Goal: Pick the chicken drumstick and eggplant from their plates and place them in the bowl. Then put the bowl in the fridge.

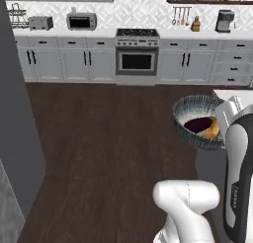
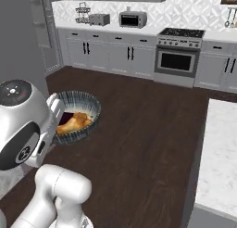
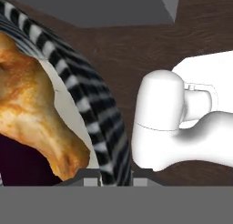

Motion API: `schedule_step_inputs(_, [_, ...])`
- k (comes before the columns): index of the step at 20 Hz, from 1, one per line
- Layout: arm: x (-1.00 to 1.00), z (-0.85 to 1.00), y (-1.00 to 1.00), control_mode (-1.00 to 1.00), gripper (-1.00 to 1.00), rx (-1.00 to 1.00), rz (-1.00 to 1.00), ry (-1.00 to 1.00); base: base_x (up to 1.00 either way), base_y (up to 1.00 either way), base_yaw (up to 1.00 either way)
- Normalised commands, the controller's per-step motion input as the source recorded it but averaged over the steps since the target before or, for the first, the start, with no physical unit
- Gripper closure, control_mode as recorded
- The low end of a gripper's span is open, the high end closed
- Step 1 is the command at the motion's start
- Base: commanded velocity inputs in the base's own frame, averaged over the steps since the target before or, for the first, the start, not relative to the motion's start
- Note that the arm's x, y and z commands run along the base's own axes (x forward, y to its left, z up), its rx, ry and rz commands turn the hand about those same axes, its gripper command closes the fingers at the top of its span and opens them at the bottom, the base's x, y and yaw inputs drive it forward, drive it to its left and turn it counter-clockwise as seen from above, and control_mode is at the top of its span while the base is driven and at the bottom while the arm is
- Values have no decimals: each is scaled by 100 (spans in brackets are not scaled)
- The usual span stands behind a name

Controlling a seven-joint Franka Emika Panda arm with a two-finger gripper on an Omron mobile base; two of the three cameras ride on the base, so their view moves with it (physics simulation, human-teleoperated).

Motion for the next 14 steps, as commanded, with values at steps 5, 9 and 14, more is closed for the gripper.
schedule_step_inputs(5, [0, 0, 0, 100, 100, 0, 0, 0, 100, 98, -12])
schedule_step_inputs(9, [0, 0, 0, 100, 100, 0, 0, 0, 100, 36, -5])
schedule_step_inputs(14, [0, 0, 0, 100, 100, 0, 0, 0, 100, -68, 19])
